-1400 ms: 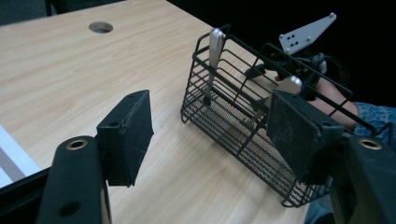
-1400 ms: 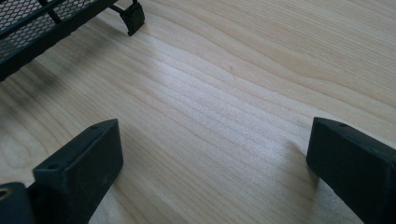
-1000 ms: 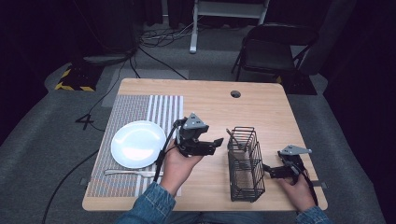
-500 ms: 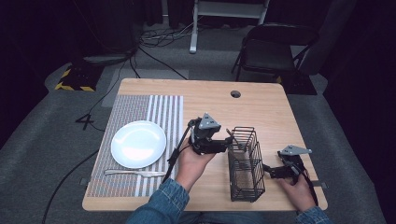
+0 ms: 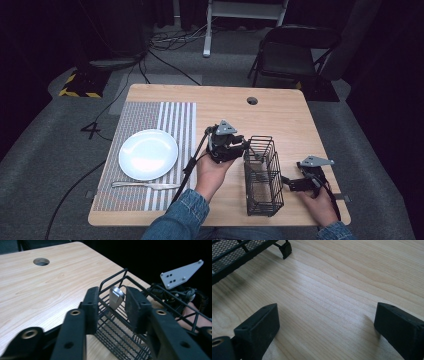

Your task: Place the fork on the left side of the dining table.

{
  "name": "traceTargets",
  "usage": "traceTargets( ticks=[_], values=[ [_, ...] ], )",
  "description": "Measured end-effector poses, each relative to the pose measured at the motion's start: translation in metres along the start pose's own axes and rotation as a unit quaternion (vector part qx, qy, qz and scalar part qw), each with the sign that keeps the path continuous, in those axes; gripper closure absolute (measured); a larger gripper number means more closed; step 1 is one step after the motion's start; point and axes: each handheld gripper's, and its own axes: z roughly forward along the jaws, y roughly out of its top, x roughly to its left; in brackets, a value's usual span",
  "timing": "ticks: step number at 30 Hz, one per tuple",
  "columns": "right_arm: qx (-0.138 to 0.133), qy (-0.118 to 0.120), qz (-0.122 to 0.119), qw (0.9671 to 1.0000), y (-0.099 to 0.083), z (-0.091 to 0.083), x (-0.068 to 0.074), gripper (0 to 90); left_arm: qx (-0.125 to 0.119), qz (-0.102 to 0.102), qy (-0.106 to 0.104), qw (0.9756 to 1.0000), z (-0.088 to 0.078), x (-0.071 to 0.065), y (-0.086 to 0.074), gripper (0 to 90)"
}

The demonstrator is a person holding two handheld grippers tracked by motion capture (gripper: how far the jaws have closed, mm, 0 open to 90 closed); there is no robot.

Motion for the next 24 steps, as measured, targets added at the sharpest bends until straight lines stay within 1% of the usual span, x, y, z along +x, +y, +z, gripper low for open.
traceTargets(
  ticks=[4,6,8,9,10,12,13,16,17,19,22,23,24],
  values=[
    [0.0,0.0,0.0,1.0,0.0,0.0,0.0,6.3,0.002,0.004,-0.004,1.0,-0.001,0.0,0.001,79.3],
    [0.0,0.001,0.0,1.0,0.0,0.0,0.0,6.4,0.006,0.008,-0.003,1.0,-0.001,-0.001,0.002,80.2],
    [0.0,0.001,0.0,1.0,0.0,0.0,0.0,6.5,-0.001,0.004,-0.009,0.9999,-0.003,-0.001,0.003,83.4],
    [0.0,0.001,0.0,1.0,0.0,0.0,0.0,6.5,-0.001,0.004,-0.009,0.9999,-0.003,-0.001,0.003,84.5],
    [0.0,0.001,0.0,1.0,0.0,0.0,0.0,6.5,-0.005,0.001,-0.014,0.9999,-0.006,-0.001,0.005,85.1],
    [0.0,0.001,0.0,1.0,0.0,0.0,0.0,6.5,-0.005,0.002,-0.017,0.9998,-0.006,-0.002,0.007,85.4],
    [0.0,0.001,0.0,1.0,0.0,0.0,0.0,6.5,-0.003,0.009,-0.015,0.9998,-0.008,-0.003,0.011,85.4],
    [0.0,0.001,-0.001,1.0,0.0,0.0,0.0,6.5,-0.003,0.012,-0.015,0.9998,-0.011,-0.003,0.014,85.5],
    [-0.001,0.001,-0.001,1.0,0.0,0.0,0.0,6.5,-0.001,0.014,-0.016,0.9998,-0.014,-0.003,0.018,85.5],
    [0.0,0.001,0.0,1.0,0.0,0.0,0.0,6.5,-0.002,0.014,-0.016,0.9998,-0.016,-0.003,0.02,85.5],
    [0.0,0.001,0.0,1.0,0.0,0.0,0.0,6.5,-0.004,0.022,-0.021,0.9995,-0.025,-0.003,0.031,85.5],
    [0.0,0.001,0.0,1.0,0.0,0.0,0.0,6.6,-0.005,0.024,-0.02,0.9995,-0.028,-0.004,0.035,85.5],
    [-0.001,0.002,-0.001,1.0,0.0,0.0,0.0,6.6,-0.005,0.024,-0.02,0.9995,-0.028,-0.004,0.035,85.5]
  ],
)
